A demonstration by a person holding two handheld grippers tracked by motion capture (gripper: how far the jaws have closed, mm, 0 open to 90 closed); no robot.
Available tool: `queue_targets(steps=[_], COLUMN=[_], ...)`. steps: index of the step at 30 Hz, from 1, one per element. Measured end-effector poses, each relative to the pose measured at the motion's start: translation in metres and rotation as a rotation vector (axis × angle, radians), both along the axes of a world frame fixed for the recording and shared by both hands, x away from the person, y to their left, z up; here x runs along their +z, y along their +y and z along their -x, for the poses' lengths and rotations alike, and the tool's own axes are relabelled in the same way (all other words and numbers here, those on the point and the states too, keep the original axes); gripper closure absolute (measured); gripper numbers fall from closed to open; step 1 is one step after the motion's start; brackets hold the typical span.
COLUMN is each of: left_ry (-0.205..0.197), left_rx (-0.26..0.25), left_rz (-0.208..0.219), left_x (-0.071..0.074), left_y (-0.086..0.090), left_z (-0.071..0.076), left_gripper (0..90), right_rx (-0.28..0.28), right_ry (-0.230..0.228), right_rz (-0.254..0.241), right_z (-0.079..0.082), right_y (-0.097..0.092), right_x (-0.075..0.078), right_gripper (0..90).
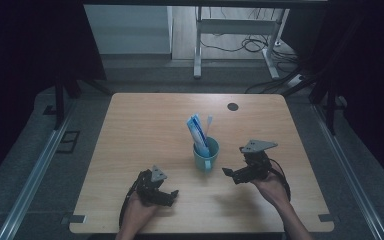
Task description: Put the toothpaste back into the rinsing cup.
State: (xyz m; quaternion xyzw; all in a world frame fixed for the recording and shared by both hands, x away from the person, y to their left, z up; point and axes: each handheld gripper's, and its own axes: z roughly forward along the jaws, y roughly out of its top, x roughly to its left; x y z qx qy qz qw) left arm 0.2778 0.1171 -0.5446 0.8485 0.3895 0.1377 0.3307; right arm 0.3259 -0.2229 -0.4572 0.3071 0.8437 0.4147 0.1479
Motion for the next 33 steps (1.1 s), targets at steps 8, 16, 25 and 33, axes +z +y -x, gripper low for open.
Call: queue_targets(steps=[8, 16, 25, 33], left_ry=[0.002, 0.001, 0.002, 0.002], left_rx=[0.001, 0.003, 0.004, 0.004], left_rz=[0.001, 0.001, 0.004, 0.005], left_x=[0.000, 0.000, 0.000, 0.000], left_y=[0.000, 0.000, 0.000, 0.000], left_z=[0.000, 0.000, 0.000, 0.000], left_gripper=[2.5, 2.5, 2.5, 2.5], right_rx=[-0.030, -0.060, -0.098, -0.099], right_ry=[0.007, 0.011, 0.026, 0.038], right_rz=[-0.001, -0.005, 0.000, 0.032], right_z=[0.008, 0.017, 0.026, 0.030], right_y=[-0.016, -0.032, -0.047, -0.050], right_x=[-0.008, -0.021, -0.042, -0.055], right_gripper=[0.0, 0.0, 0.0, 0.0])
